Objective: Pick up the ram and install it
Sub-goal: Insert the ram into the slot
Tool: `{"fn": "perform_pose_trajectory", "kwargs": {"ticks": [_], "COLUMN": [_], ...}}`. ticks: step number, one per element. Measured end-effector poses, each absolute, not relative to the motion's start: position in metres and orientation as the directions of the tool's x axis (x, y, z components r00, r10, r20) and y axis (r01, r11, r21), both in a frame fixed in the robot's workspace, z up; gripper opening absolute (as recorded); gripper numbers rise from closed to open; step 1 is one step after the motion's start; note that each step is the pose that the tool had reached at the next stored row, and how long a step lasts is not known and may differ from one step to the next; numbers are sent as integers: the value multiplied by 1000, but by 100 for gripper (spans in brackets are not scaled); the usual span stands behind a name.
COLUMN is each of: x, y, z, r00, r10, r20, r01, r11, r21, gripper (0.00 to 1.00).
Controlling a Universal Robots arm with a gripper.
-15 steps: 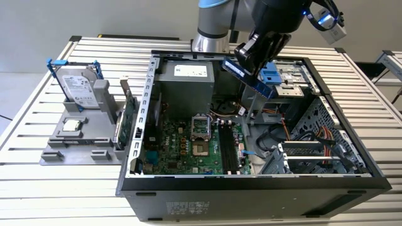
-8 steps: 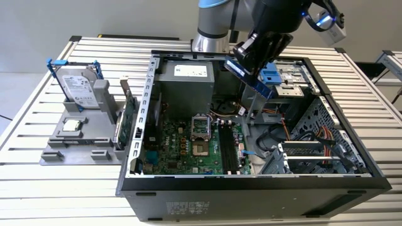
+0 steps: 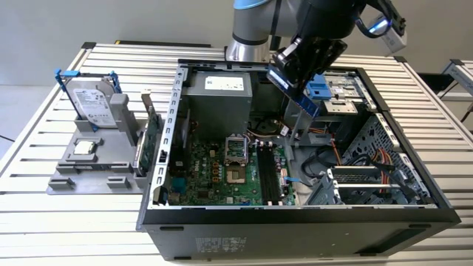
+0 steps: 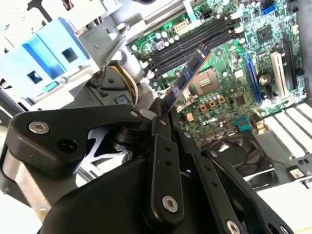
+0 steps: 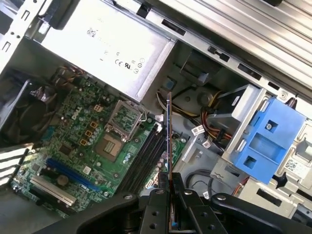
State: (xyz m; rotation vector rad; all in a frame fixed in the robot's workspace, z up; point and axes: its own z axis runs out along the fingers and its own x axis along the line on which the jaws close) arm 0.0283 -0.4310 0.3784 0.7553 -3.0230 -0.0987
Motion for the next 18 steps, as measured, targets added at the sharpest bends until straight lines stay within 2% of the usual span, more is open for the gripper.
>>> {"fn": "perform_pose_trajectory", "kwargs": {"ticks": [18], "x": [28], "y": [-431], "z": [378], "r00": [-960], "r10": [-279], "r20": [8], "r01": [-278], "r11": [958], "r21": [67], "gripper": [0]}}
